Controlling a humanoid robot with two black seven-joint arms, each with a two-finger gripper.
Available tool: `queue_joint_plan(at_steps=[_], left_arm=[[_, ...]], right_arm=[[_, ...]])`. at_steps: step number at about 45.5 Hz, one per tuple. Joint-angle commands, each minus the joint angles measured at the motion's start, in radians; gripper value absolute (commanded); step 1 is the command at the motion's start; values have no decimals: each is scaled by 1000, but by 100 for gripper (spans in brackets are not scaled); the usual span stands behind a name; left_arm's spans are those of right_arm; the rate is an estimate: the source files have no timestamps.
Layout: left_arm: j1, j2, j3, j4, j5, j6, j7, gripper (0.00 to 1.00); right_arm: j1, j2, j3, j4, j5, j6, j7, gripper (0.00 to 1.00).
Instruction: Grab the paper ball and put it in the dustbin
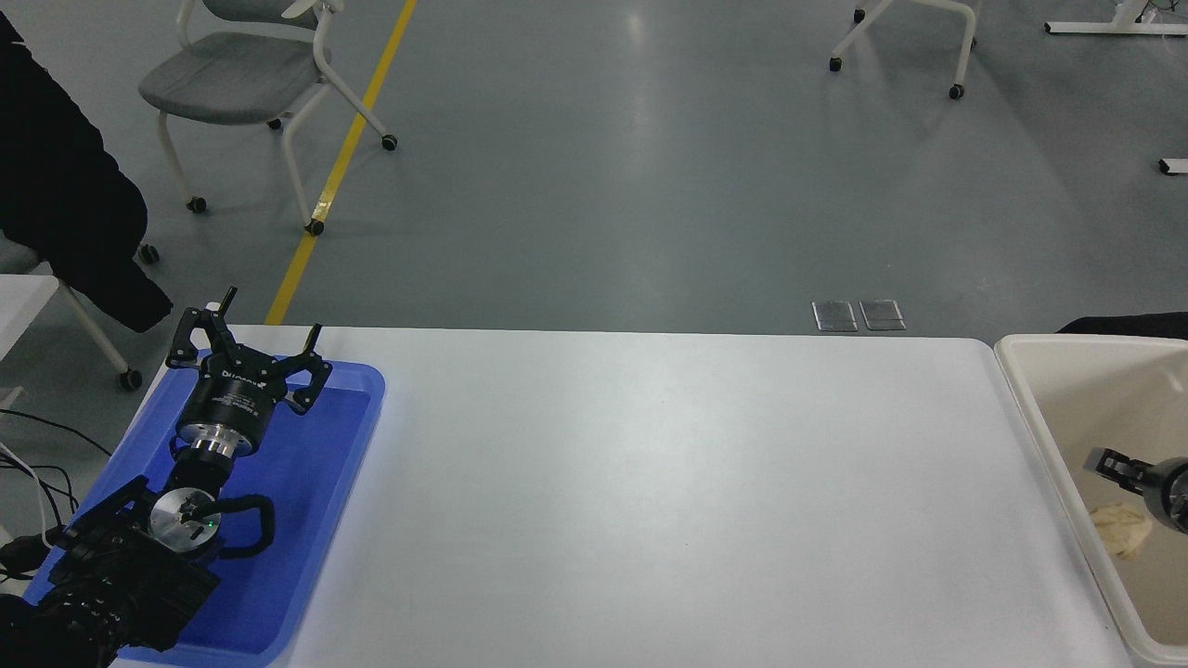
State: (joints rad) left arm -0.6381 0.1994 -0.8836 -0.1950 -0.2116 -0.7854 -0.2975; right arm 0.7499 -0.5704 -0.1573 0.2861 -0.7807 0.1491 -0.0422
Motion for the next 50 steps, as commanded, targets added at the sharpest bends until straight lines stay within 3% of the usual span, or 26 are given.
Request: queue_joint_plan(at_steps=[1, 13, 18, 25, 38, 50], left_arm=[[0, 0, 0, 0, 0, 0, 0, 100], [1, 0, 0, 0, -2, 0, -2, 100], [1, 0, 0, 0, -2, 0, -2, 100], [1, 0, 0, 0, -2, 0, -2, 100], [1, 0, 0, 0, 0, 0, -2, 100], [1, 0, 0, 0, 0, 0, 0, 100]], right_arm=[[55, -6, 65, 10, 17, -2, 4, 100], [86, -46, 534, 166, 199, 3, 4, 100], [34, -46, 751, 321, 374, 4, 4, 100], [9, 9, 780, 453, 632, 12, 11, 100], [-32, 208, 838, 443, 879, 107, 56, 100], [-173, 259, 964, 367, 948, 246, 56, 100]])
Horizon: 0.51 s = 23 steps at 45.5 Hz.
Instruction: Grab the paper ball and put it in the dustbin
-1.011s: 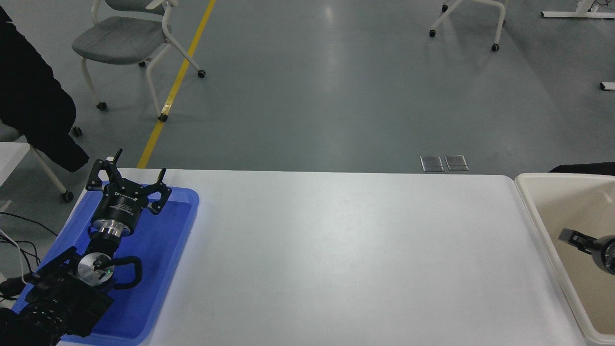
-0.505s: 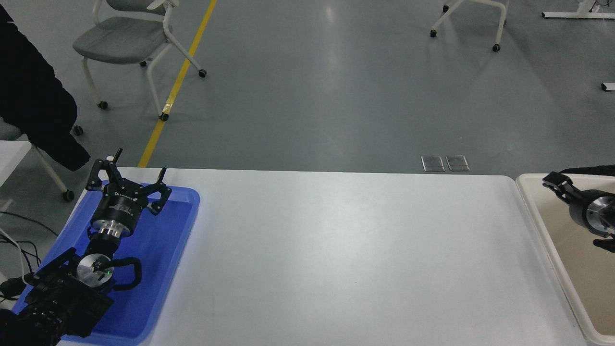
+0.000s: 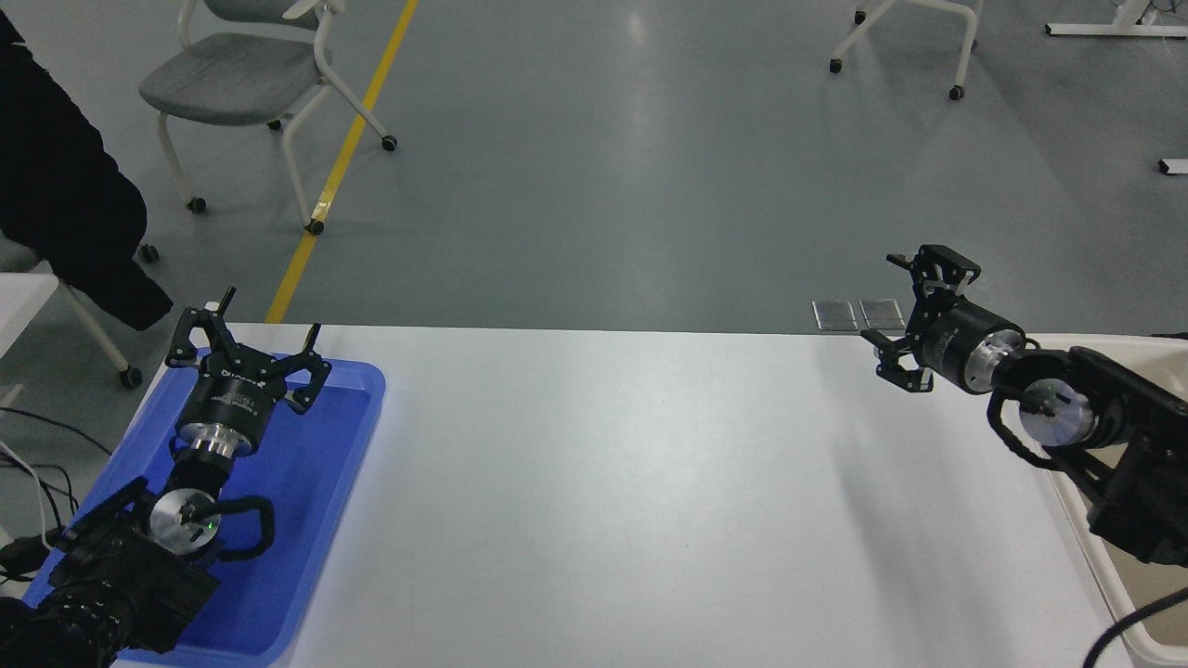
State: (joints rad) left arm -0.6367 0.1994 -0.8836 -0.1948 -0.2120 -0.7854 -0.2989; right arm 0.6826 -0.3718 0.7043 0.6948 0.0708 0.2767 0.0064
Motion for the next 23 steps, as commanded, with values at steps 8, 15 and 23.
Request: queue_joint_plan(at_steps=[8, 15, 23], left_arm=[[0, 0, 0, 0, 0, 0, 0, 100], [0, 0, 0, 0, 0, 0, 0, 100], [0, 0, 0, 0, 0, 0, 0, 100]], right_arm=[[-170, 59, 138, -178, 112, 277, 6, 100], [-173, 59, 138, -270, 173, 374, 6, 100], [-195, 59, 136, -273, 201, 386, 1, 100]])
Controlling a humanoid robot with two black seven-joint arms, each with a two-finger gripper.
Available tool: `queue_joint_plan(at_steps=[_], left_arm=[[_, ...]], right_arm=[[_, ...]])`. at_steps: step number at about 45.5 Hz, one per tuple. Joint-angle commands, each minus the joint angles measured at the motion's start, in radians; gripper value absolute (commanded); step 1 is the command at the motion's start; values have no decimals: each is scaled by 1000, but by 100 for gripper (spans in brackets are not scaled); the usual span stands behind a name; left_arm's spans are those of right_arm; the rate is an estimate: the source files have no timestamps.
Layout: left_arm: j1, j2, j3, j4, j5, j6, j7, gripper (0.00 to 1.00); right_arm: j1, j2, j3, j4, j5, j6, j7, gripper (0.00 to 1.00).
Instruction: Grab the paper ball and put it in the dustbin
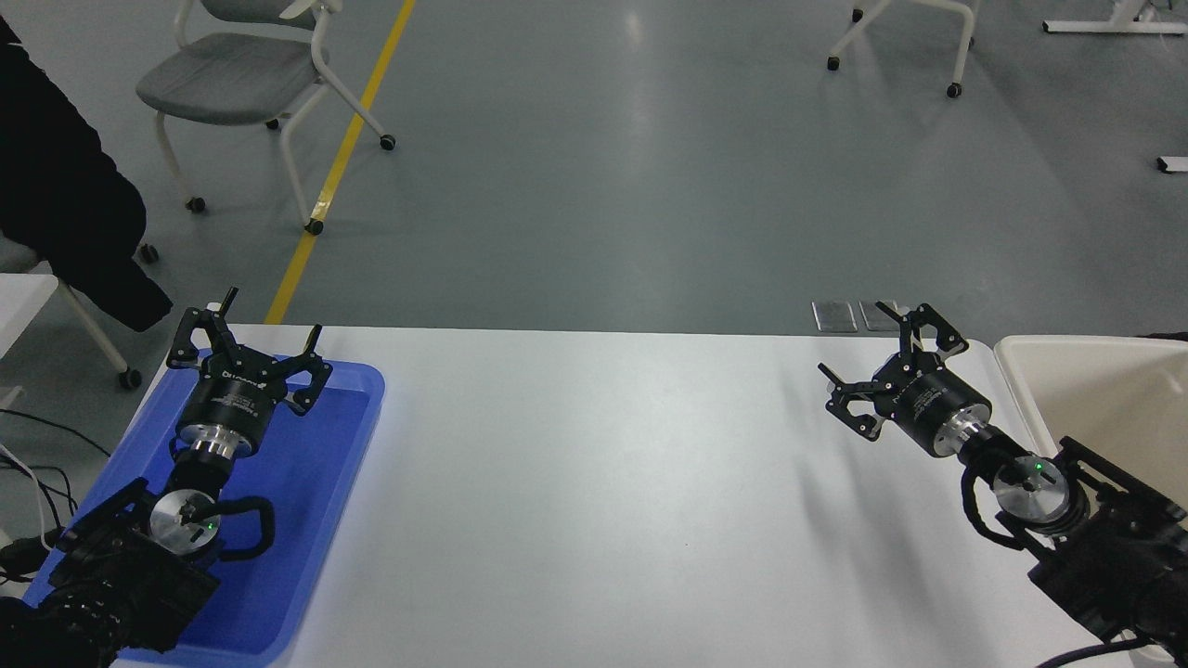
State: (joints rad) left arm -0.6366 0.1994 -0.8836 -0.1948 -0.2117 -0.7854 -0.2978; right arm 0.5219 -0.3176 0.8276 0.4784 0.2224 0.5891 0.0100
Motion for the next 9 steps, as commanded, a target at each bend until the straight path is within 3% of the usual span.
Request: queue_joint_plan(at_steps=[1, 9], left_arm=[[0, 0, 0, 0, 0, 0, -1, 100], [0, 0, 0, 0, 0, 0, 0, 100]], right_arm=[[-34, 5, 15, -57, 49, 74, -1, 100], [-34, 5, 25, -58, 51, 78, 1, 100]])
